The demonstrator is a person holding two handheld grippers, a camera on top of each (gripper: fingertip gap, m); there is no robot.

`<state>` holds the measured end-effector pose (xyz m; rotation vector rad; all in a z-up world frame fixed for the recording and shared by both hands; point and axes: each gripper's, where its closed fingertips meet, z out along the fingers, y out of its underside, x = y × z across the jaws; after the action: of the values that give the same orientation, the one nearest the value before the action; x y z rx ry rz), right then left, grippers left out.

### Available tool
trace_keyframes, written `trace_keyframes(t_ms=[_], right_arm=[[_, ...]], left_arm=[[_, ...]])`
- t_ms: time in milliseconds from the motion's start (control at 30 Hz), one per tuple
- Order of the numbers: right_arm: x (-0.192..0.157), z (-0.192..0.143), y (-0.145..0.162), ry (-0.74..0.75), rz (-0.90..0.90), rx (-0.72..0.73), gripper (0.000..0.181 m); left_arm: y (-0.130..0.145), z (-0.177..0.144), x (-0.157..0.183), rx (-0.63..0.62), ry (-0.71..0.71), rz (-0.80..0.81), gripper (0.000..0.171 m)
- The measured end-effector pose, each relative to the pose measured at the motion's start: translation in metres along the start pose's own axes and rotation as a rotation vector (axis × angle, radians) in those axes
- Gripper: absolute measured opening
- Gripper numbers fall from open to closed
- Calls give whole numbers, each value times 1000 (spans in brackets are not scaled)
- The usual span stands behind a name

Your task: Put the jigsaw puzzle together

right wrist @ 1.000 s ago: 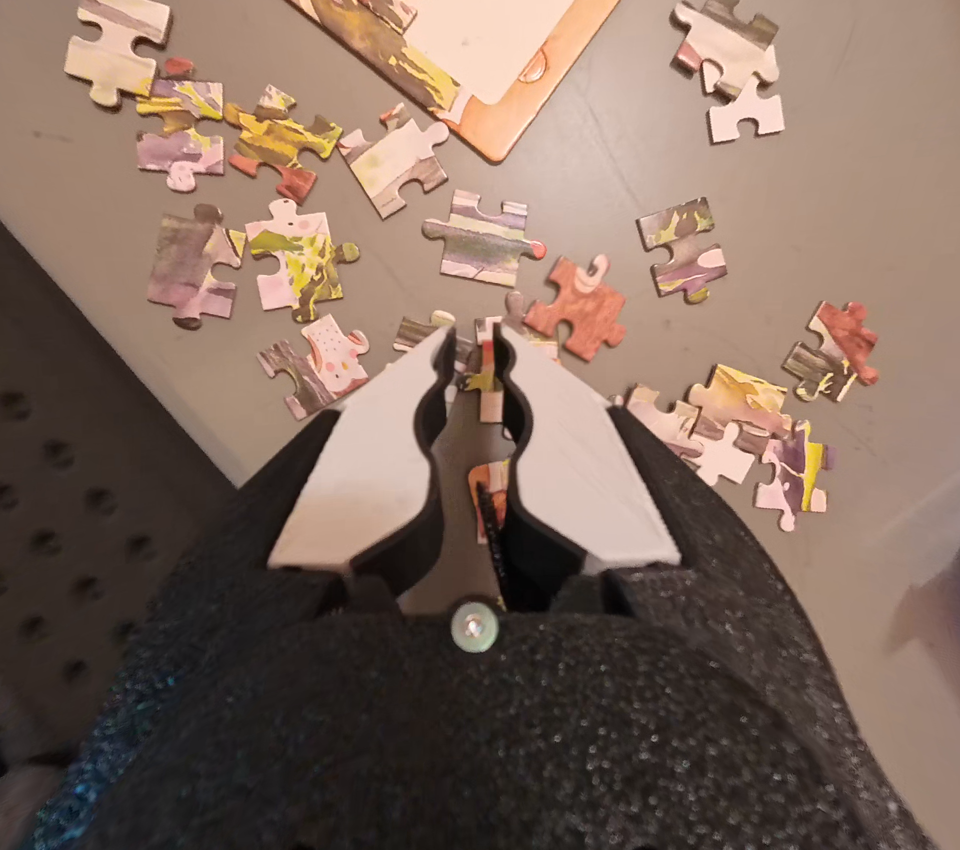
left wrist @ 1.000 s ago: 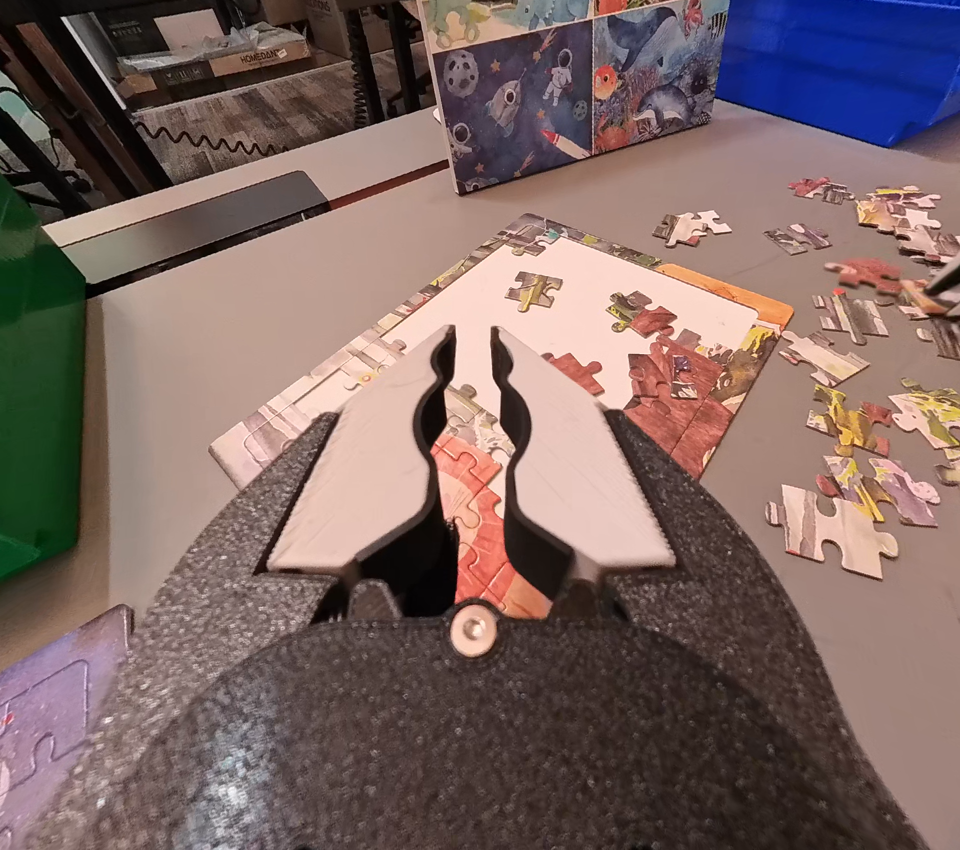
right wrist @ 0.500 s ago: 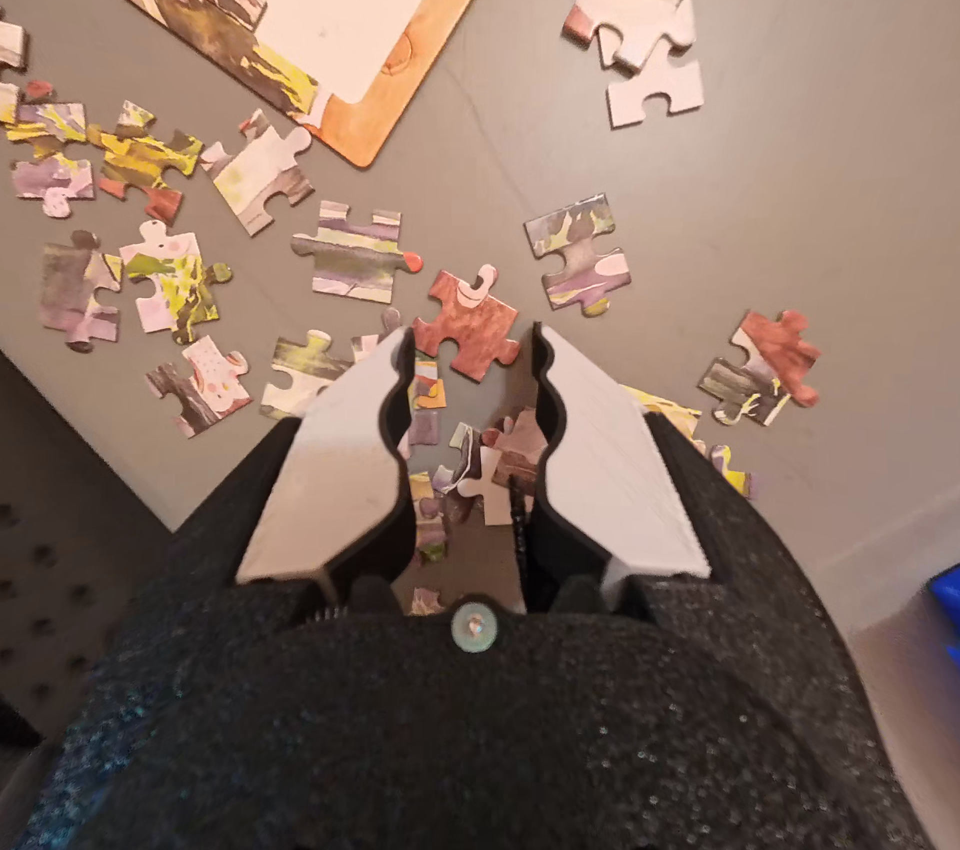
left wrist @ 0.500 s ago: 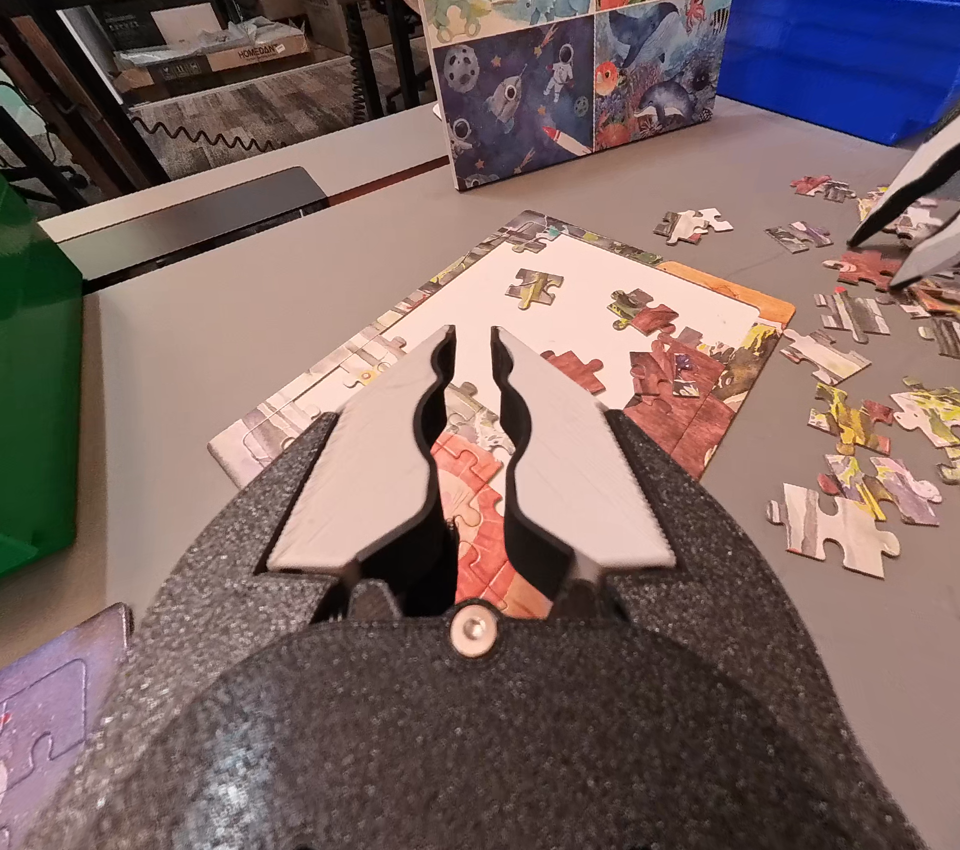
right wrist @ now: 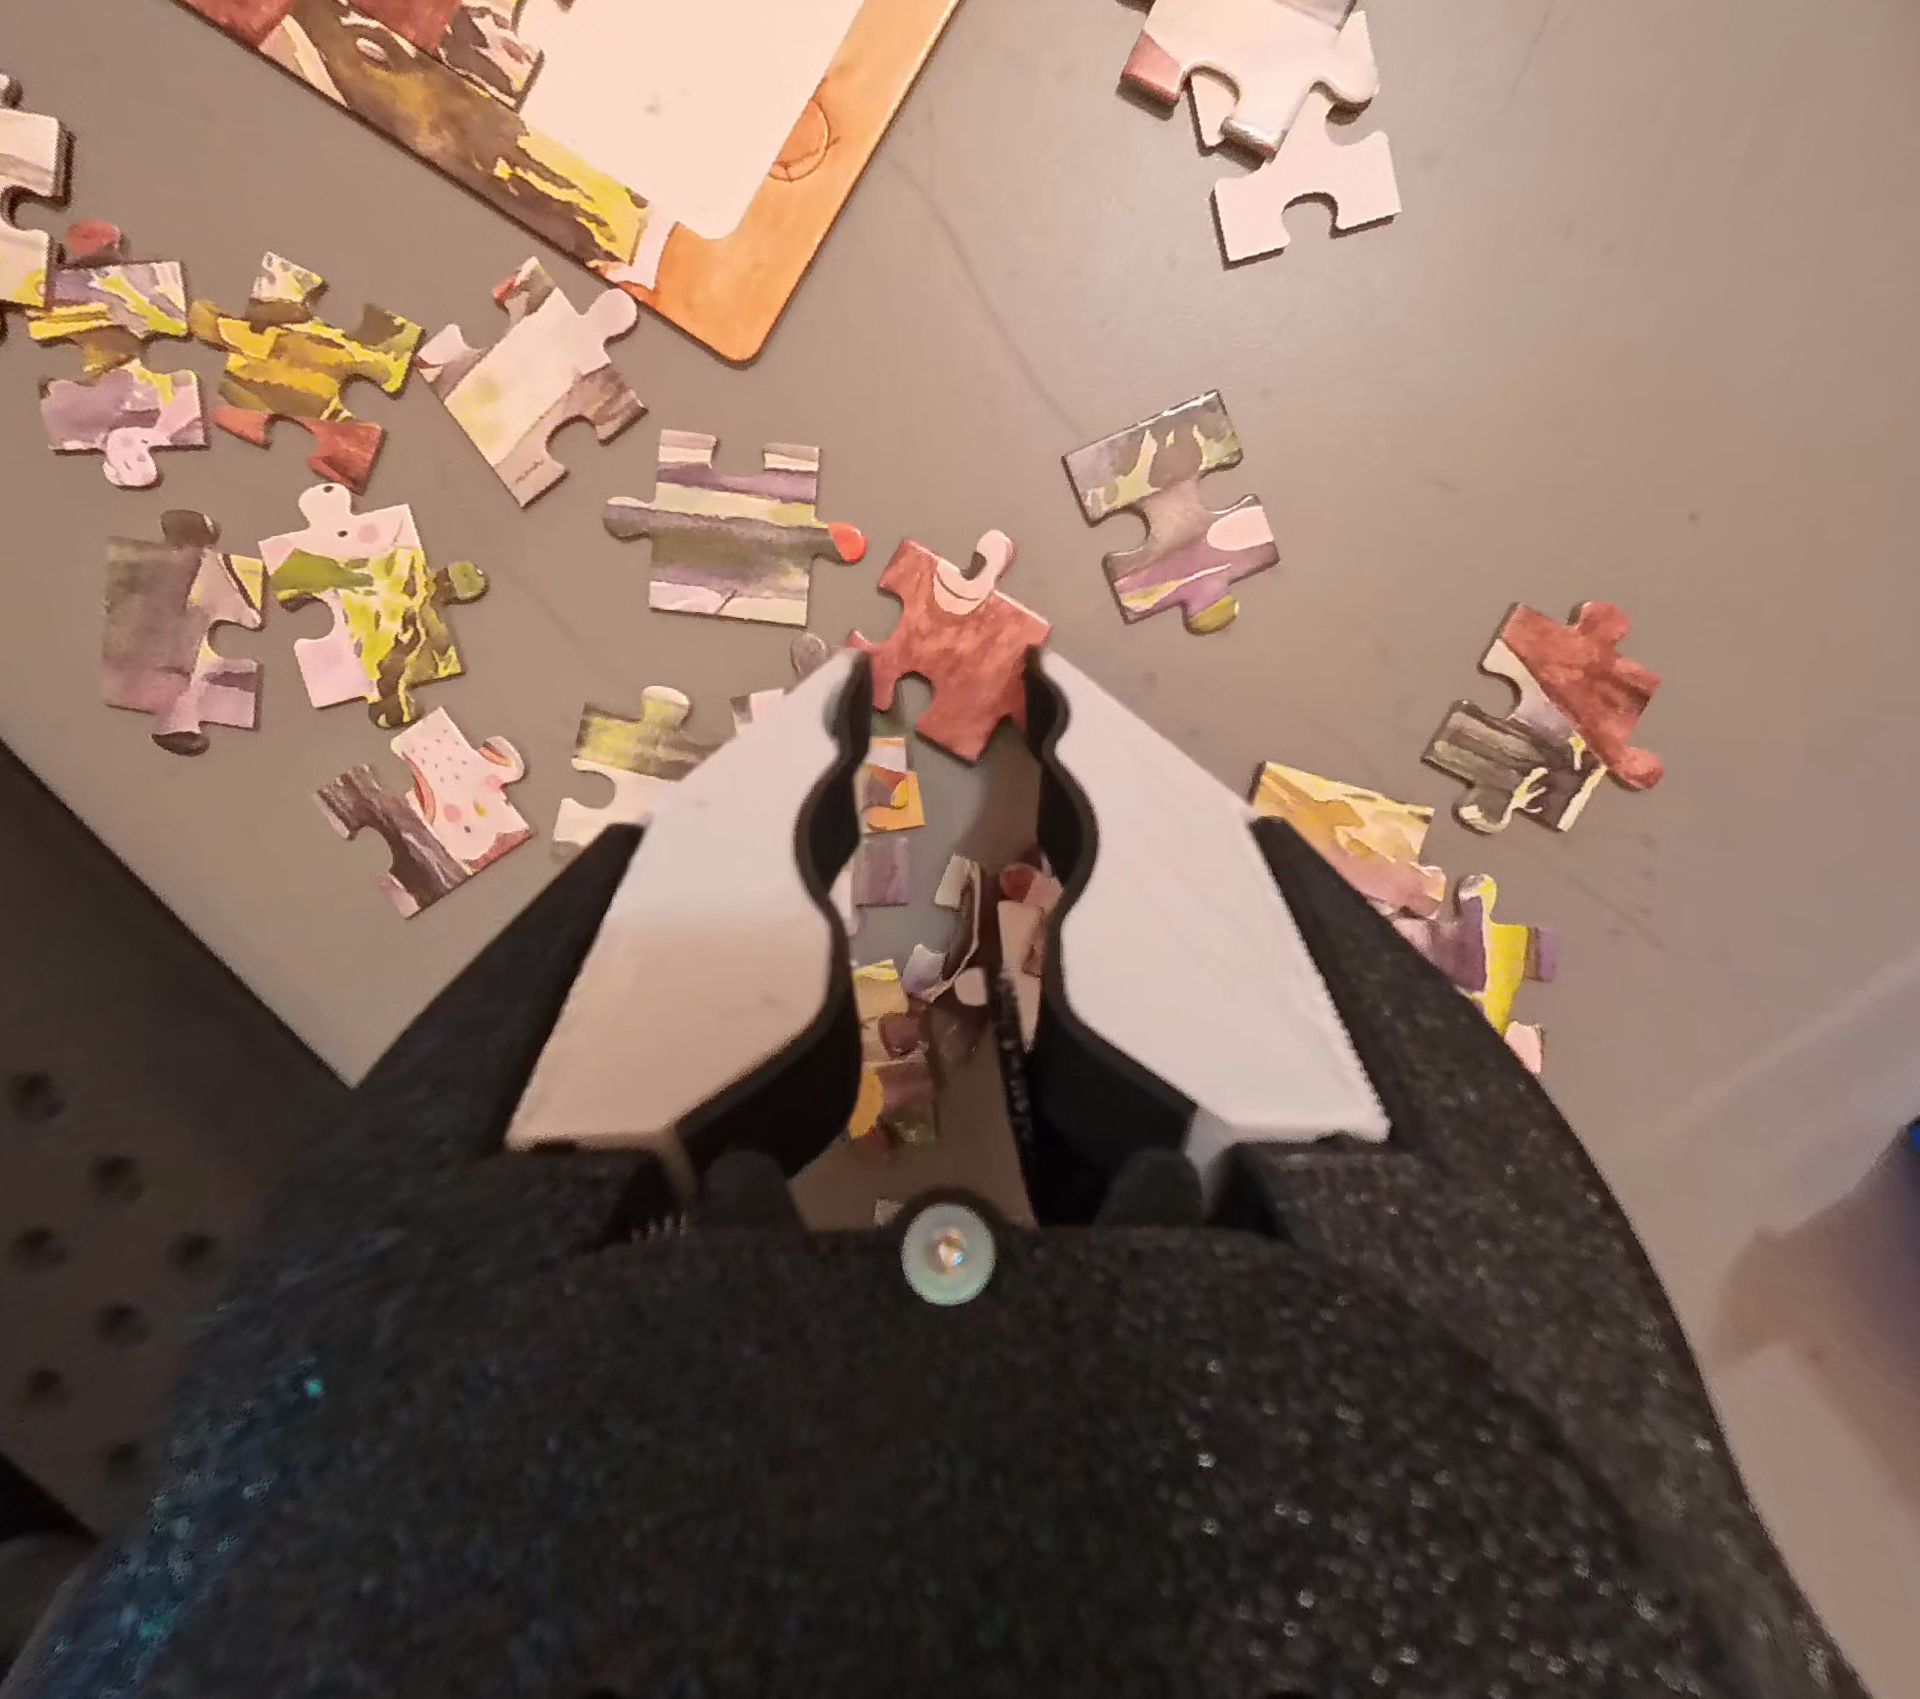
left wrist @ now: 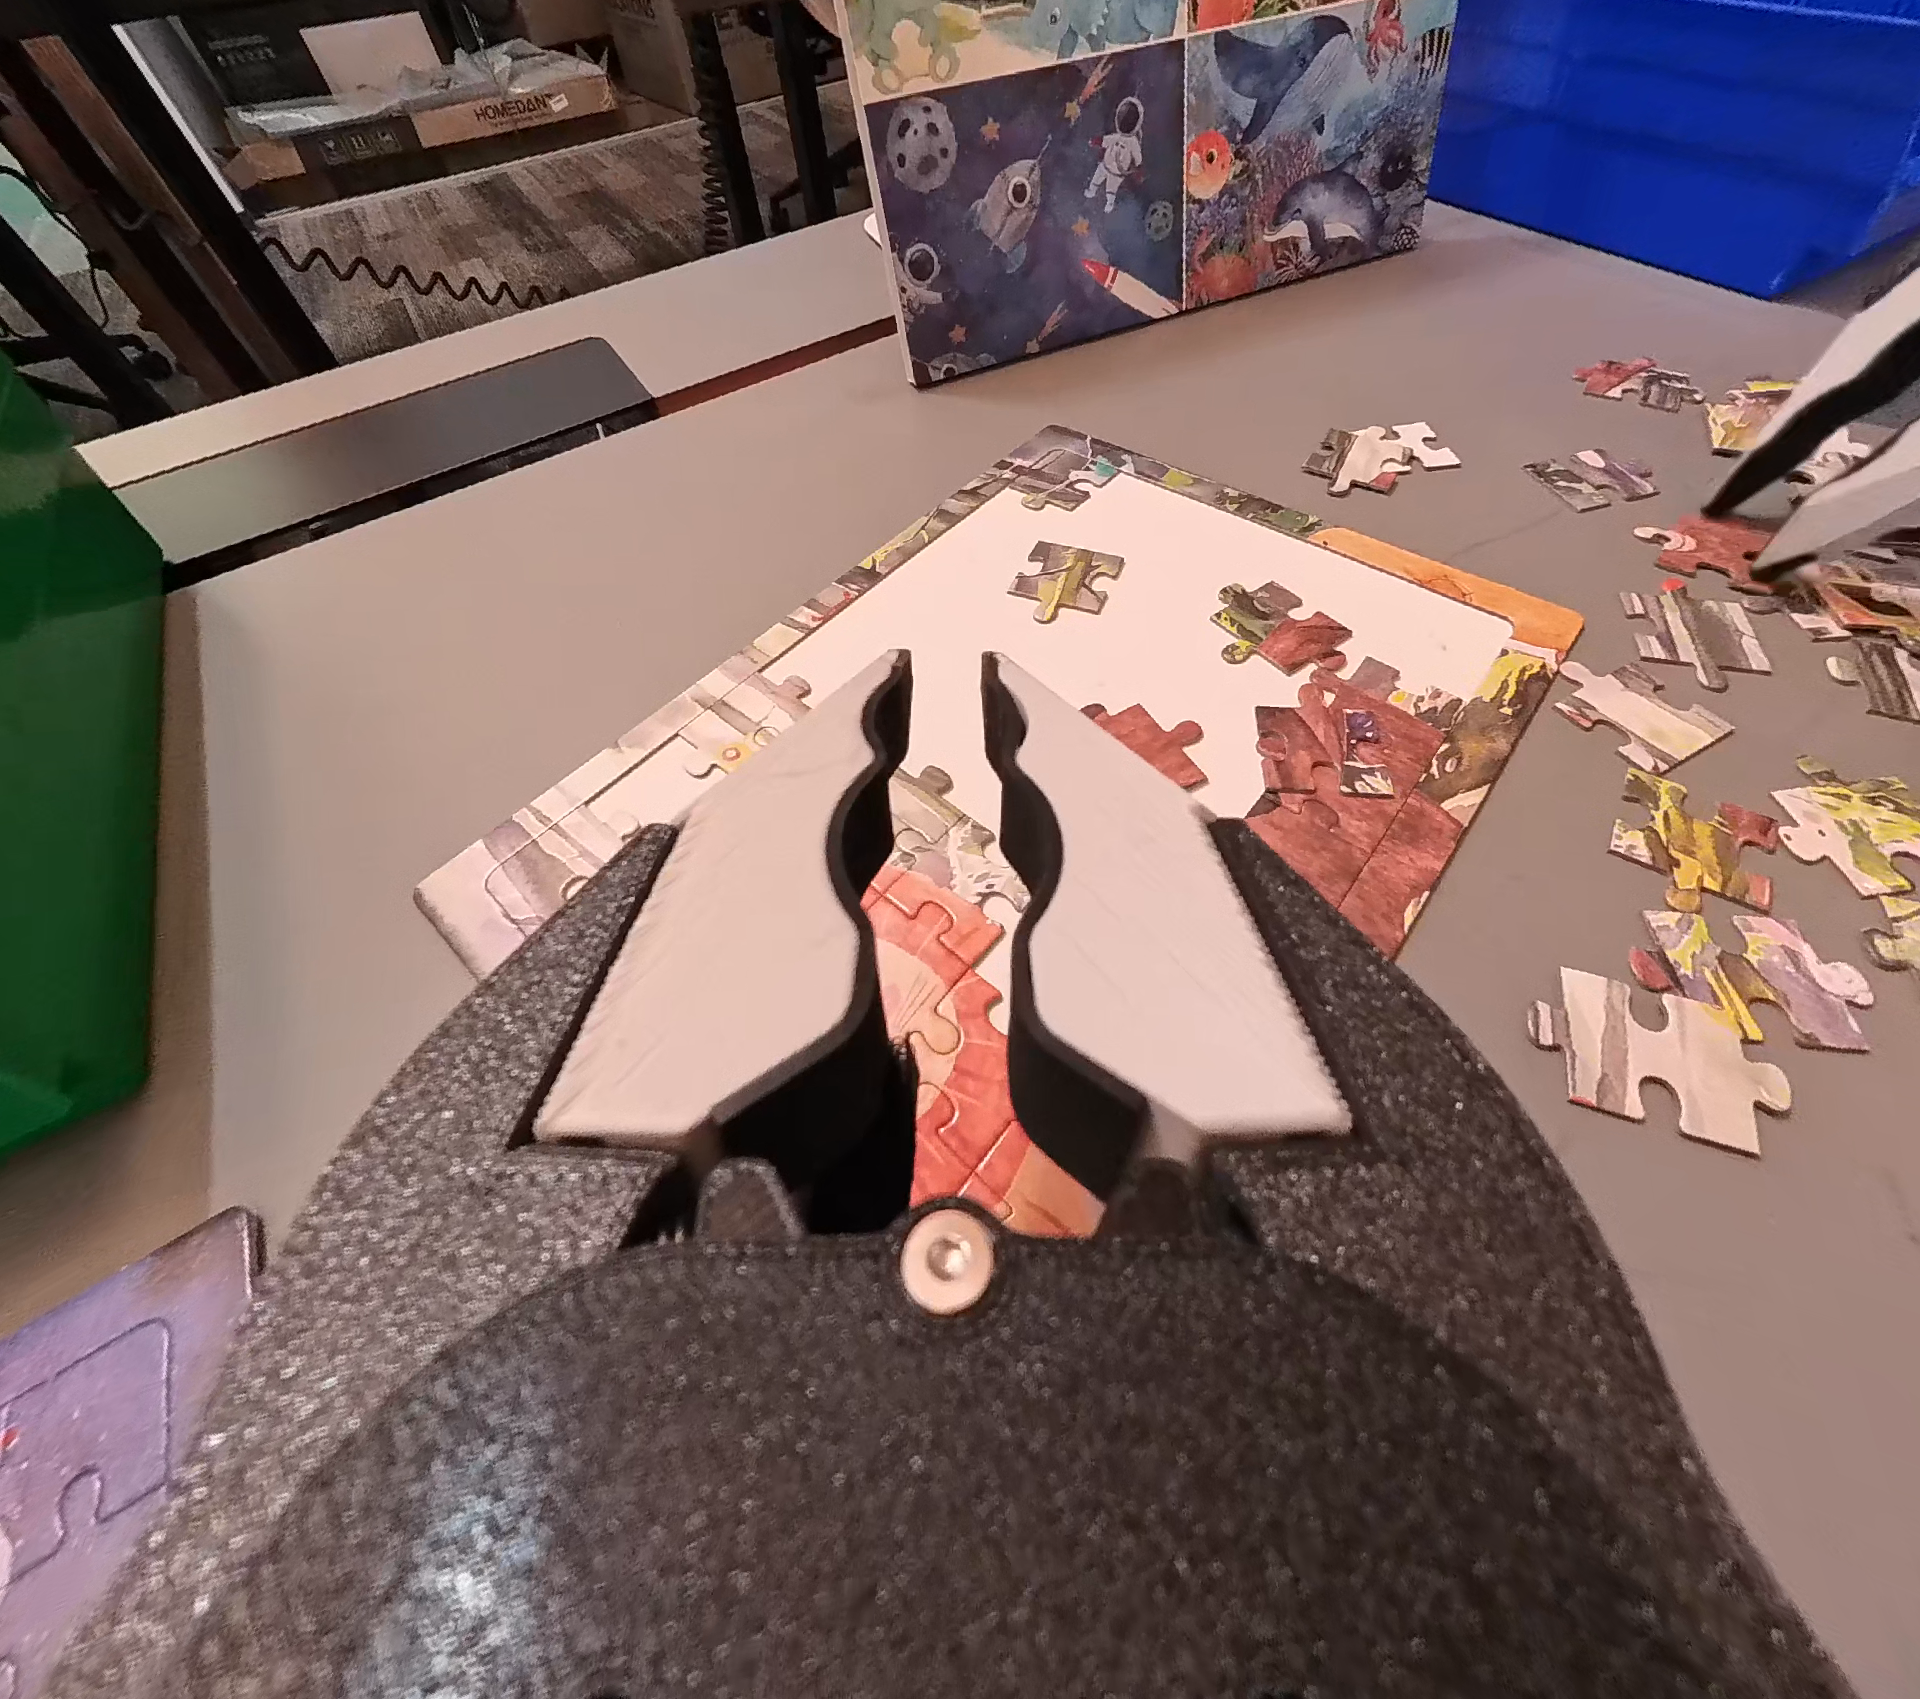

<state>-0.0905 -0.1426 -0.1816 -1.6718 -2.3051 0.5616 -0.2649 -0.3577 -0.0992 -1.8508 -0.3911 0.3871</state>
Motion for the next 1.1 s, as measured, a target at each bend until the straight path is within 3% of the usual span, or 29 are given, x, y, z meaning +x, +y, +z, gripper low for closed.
trace_keyframes(t_ms=[33,67,333,467,633,767,1100], right_arm=[[0,-1,0,-4,-8,3,3],[3,-1,0,21,-18,7,1],[20,-14,-1,63,-7,24,16],[30,-12,-9,89,84,27,40],[24,-3,-6,127,209,-2,43],[24,1,-2,164,186,-20,41],[27,3,-2,79,161,-10,33]], left_arm=[[0,0,0,0,0,-1,13],[0,0,0,0,1,-2,13],[0,0,1,-1,3,0,13],[1,1,1,-3,2,2,13],[2,1,1,-8,2,2,12],[1,1,2,-7,11,-1,13],[2,1,2,-7,14,-5,13]])
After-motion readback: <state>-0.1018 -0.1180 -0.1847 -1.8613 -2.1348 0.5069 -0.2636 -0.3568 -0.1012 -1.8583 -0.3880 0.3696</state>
